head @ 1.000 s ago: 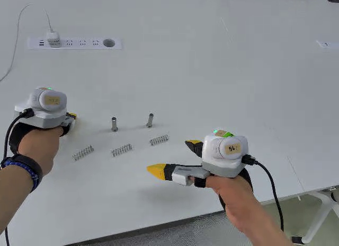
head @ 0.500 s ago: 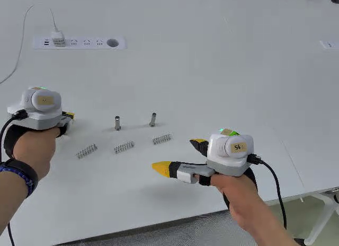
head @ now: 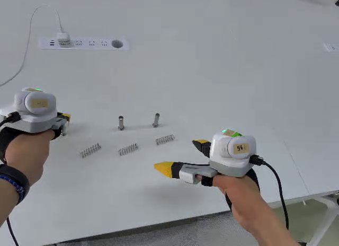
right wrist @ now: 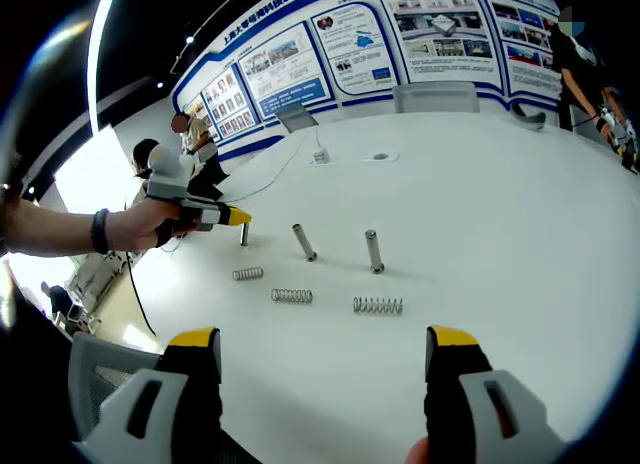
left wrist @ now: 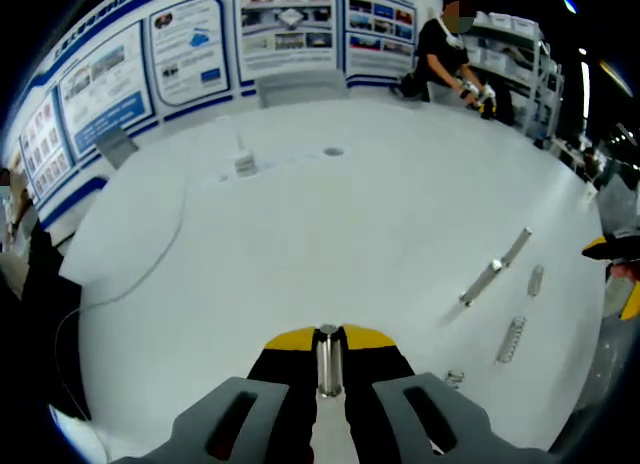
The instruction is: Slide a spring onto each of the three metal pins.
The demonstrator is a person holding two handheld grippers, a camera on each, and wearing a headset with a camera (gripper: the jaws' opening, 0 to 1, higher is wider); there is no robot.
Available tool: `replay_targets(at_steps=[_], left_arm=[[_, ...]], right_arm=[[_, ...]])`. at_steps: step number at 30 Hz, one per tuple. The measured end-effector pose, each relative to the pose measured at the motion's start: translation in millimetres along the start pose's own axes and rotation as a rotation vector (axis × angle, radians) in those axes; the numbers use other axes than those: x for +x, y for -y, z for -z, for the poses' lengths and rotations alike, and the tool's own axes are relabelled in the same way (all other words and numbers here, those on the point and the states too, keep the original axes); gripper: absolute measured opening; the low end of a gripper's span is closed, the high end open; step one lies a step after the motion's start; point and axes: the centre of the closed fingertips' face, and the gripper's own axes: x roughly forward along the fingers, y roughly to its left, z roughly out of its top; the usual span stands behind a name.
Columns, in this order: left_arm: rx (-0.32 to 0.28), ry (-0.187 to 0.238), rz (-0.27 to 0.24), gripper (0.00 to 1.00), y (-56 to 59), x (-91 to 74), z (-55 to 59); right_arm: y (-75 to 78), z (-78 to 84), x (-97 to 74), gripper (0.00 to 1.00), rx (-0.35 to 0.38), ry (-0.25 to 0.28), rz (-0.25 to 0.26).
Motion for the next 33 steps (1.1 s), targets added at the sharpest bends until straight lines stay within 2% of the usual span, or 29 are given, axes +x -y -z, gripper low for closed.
replay_targets(at_steps=[22,33], left_arm=[[0.014,0.009,0.013,0.08,9.7,-8.4,-1.5],[0.028,0.014,0.031,0.07,22.5,-8.2,-5.7]], right_arm=[[-2.9,0.3,-0.6,0.85,-0.005,-0.003,-0.005],[-1.5,-0.4,-0.9,0.85,-0.001,0.001,-0.005]])
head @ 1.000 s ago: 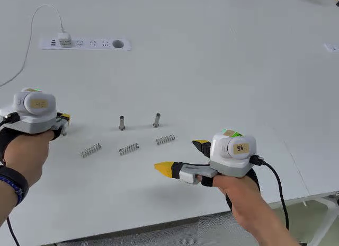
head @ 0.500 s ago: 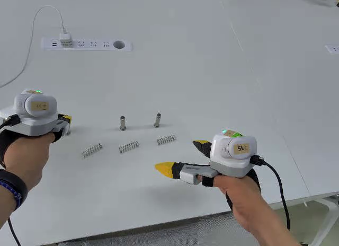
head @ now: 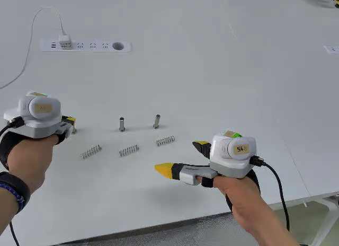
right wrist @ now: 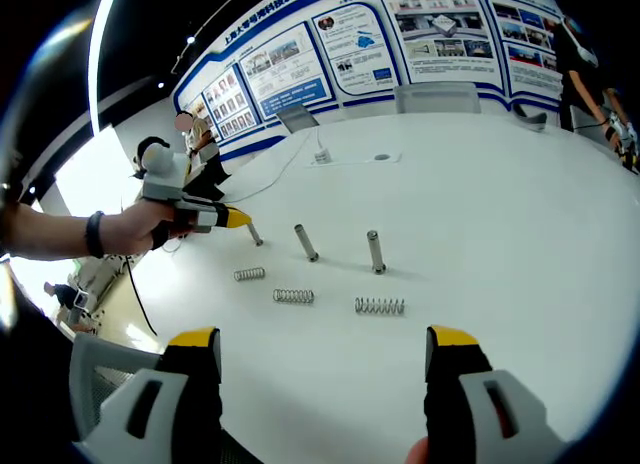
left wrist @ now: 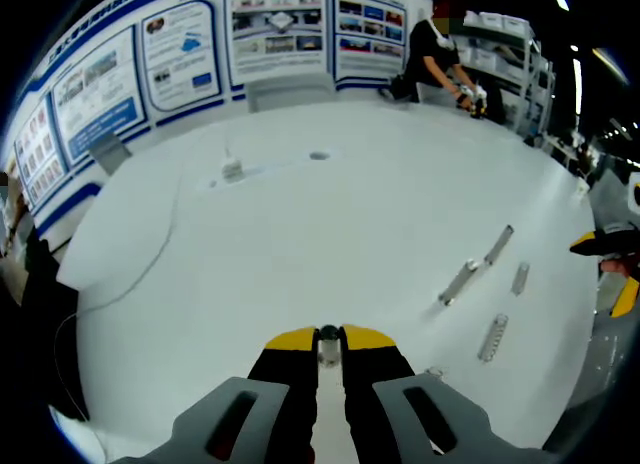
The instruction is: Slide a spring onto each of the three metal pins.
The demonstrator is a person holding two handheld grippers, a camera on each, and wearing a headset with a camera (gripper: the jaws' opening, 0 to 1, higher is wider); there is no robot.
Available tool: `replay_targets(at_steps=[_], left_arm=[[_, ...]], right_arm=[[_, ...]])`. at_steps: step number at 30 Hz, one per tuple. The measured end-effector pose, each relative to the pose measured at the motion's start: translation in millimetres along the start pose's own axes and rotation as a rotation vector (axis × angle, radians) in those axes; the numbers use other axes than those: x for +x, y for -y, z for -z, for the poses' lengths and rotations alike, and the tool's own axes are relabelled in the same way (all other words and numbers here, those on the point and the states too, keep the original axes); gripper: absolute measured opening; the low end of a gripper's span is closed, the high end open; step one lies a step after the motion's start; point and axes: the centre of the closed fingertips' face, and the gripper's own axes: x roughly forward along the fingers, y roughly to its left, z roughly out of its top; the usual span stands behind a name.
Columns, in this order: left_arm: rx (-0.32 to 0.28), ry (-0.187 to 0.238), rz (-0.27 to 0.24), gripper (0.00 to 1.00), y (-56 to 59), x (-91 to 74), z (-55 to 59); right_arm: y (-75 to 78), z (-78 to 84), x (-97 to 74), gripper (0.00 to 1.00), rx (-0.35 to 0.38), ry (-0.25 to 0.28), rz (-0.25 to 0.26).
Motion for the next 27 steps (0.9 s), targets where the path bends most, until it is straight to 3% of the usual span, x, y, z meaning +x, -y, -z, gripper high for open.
replay_targets(at_steps=[27], left_arm=[[0.043,0.005,0.057,0.07,35.8,-2.5,-0.7]], right_arm=[[-1.9,1.9,0.5,0.86,-0.012,-0.007,-0.008]])
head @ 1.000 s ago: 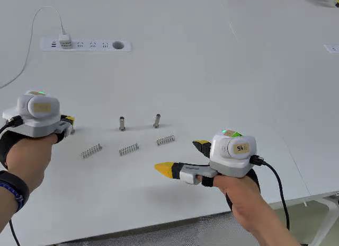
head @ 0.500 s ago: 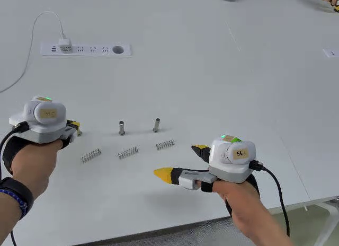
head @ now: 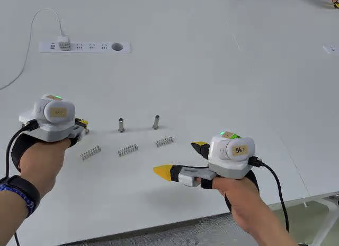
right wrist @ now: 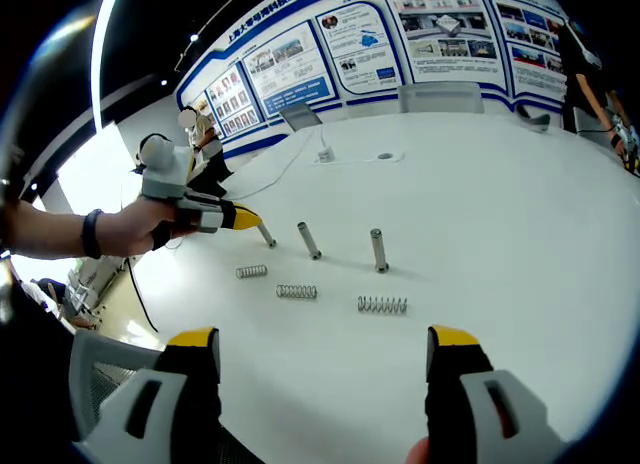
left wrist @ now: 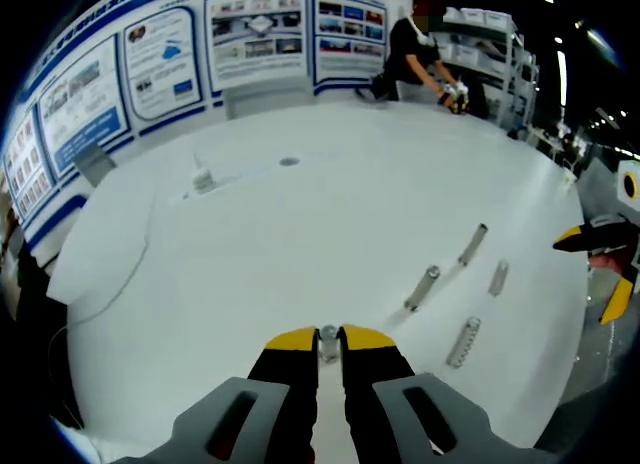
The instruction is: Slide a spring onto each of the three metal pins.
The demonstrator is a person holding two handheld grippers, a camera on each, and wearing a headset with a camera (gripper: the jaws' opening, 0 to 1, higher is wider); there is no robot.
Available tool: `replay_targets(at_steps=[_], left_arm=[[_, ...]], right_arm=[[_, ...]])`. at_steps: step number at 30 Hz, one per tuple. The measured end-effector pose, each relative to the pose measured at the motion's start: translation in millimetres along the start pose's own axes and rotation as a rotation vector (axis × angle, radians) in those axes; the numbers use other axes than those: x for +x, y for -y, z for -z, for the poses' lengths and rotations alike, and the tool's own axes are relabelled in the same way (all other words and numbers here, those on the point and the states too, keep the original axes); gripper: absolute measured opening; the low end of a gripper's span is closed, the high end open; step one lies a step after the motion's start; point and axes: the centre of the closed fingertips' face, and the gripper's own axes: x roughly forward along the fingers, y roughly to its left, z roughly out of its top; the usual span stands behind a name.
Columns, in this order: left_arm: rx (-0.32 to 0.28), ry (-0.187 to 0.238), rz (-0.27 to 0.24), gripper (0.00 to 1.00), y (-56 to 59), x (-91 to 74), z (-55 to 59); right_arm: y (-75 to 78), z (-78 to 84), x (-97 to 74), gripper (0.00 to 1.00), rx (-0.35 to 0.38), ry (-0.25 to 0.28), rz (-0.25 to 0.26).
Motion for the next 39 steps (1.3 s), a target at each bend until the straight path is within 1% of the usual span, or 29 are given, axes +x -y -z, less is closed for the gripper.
replay_targets(at_steps=[11,25,32,33,34,39], left_arm=[[0.008,-0.013,0.011,0.07,3.3,2.5,5.3],[0.041,-0.017,0.01,0.08,2.9,4.7,2.2],[0.046,-0.016,0.01,0.08,2.8,5.0,2.0],[0.047,-0.018,0.011,0.08,2.9,5.2,2.3],[0.051,-0.031,0.013,0.08,3.1,5.5,4.7],[0.051,-0.039,0.013,0.08,3.3,6.5,8.3]], right_arm=[[-1.4,2.1,1.4,0.87,-0.004,-0.004,-0.006],[-2.0,2.4,1.8,0.86,-0.002,-0.007,-0.007],[-2.6,3.6,2.1,0.86,-0.003,-0.011,-0.008],[-2.9,3.8,2.2,0.86,-0.003,-0.012,-0.009],[-3.2,3.7,2.4,0.86,-0.004,-0.012,-0.01],[-3.9,2.9,2.2,0.86,-0.003,-0.009,-0.011]])
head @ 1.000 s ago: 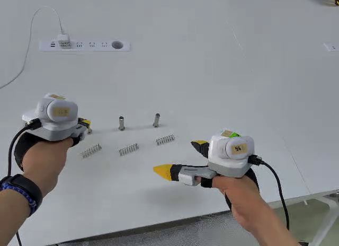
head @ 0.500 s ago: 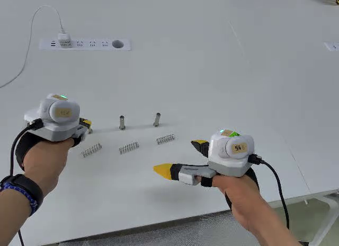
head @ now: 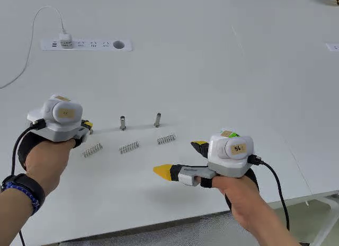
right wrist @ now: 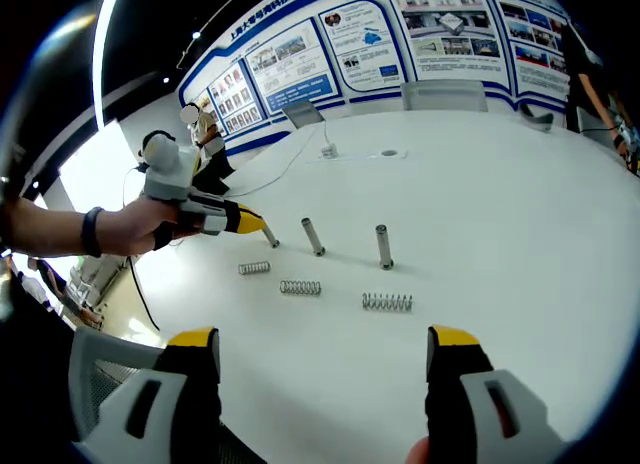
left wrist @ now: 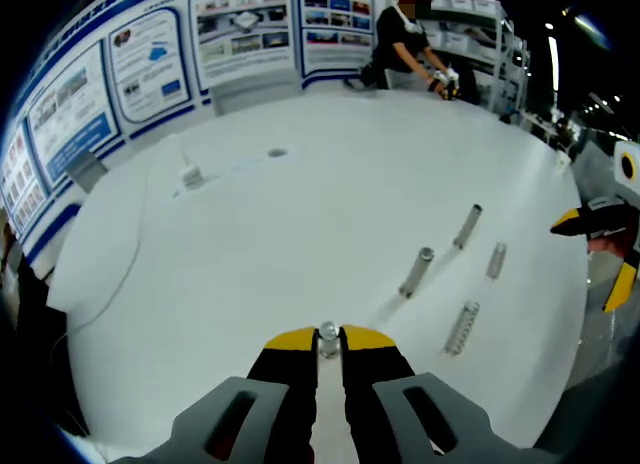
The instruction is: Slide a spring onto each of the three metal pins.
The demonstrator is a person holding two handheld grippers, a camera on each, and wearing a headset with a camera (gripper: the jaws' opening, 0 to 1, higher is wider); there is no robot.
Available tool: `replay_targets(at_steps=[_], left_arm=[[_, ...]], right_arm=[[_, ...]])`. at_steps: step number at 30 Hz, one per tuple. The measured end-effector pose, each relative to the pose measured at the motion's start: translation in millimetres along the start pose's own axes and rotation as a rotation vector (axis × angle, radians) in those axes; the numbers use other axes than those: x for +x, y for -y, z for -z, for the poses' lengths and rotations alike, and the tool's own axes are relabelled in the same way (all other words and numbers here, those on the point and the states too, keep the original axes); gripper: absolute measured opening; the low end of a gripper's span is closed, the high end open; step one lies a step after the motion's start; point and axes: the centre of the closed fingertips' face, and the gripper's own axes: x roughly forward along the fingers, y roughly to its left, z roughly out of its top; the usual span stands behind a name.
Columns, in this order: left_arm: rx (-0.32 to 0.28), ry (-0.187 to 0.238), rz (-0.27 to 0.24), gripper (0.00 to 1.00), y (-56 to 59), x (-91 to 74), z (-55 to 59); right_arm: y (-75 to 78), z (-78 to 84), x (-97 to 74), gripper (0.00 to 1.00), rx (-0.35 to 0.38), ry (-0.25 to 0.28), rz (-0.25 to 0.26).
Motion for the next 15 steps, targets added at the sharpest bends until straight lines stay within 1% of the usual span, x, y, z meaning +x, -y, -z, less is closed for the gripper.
replay_targets(at_steps=[2,8,12,15], left_arm=[[0.001,-0.006,0.003,0.08,0.3,0.9,1.3],[-0.006,-0.007,0.001,0.08,0.0,2.1,1.6],[0.008,-0.014,0.003,0.09,0.3,3.3,4.2],[-0.01,-0.017,0.008,0.09,0.3,2.8,6.5]], right_arm=[[1.1,0.0,-0.4,0.86,0.001,0.0,0.003],[2.1,0.0,-0.1,0.86,0.002,0.001,0.003],[0.9,0.7,0.4,0.86,0.001,-0.002,0.0],[0.6,0.7,0.1,0.86,0.001,-0.002,0.0]])
